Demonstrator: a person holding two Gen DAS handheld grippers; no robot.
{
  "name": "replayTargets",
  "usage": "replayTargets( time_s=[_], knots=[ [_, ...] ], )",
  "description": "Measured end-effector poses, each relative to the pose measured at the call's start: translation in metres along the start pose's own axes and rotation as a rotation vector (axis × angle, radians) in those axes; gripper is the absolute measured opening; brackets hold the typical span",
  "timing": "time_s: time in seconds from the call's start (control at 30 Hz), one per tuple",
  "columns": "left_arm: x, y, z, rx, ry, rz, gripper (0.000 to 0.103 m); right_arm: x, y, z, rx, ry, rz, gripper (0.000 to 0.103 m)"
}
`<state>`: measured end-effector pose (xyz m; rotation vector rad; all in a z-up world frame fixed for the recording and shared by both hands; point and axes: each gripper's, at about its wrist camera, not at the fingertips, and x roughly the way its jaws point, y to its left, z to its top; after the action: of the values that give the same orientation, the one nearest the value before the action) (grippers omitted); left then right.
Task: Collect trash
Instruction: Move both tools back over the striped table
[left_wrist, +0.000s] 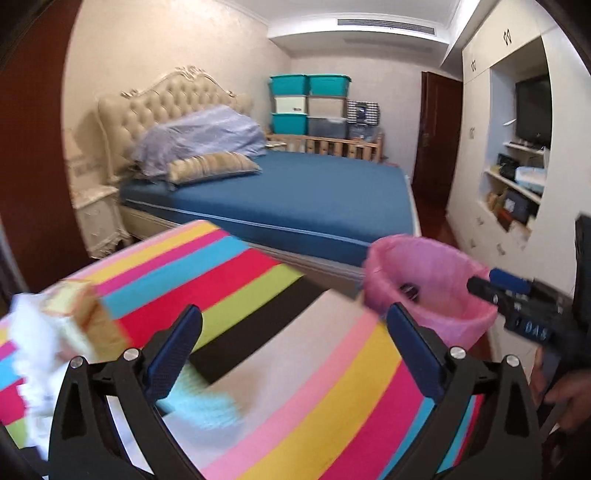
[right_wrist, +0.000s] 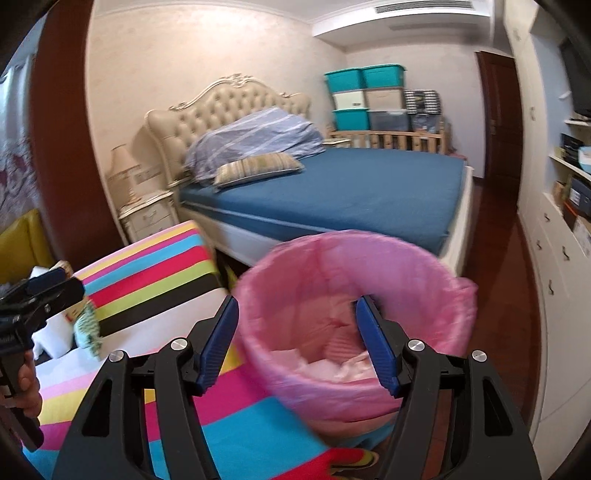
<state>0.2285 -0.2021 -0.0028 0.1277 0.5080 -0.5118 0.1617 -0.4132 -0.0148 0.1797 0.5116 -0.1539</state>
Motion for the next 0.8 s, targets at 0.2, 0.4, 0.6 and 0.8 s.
replayTargets(
  time_s=[0.2, 0.4, 0.6, 0.8],
  knots=[
    [-0.048, 0.051, -0.036, 0.018, -0.009, 0.160, 0.098, 0.005, 0.052, -0.006, -0.059, 0.038, 0.078, 0.070],
    [-0.086, 0.114, -0.074, -0.065, 0.036, 0.280, 0.098, 0.013, 0.101, -0.015, -0.111, 0.088, 0.143, 0.070],
    [-0.120, 0.167, -0.110, -0.101, 0.090, 0.396, 0.098, 0.015, 0.161, -0.034, -0.206, 0.139, 0.227, 0.070],
    [-0.150, 0.223, -0.136, -0.233, 0.123, 0.425, 0.098, 0.023, 0.207, -0.045, -0.289, 0.173, 0.277, 0.070]
  ],
)
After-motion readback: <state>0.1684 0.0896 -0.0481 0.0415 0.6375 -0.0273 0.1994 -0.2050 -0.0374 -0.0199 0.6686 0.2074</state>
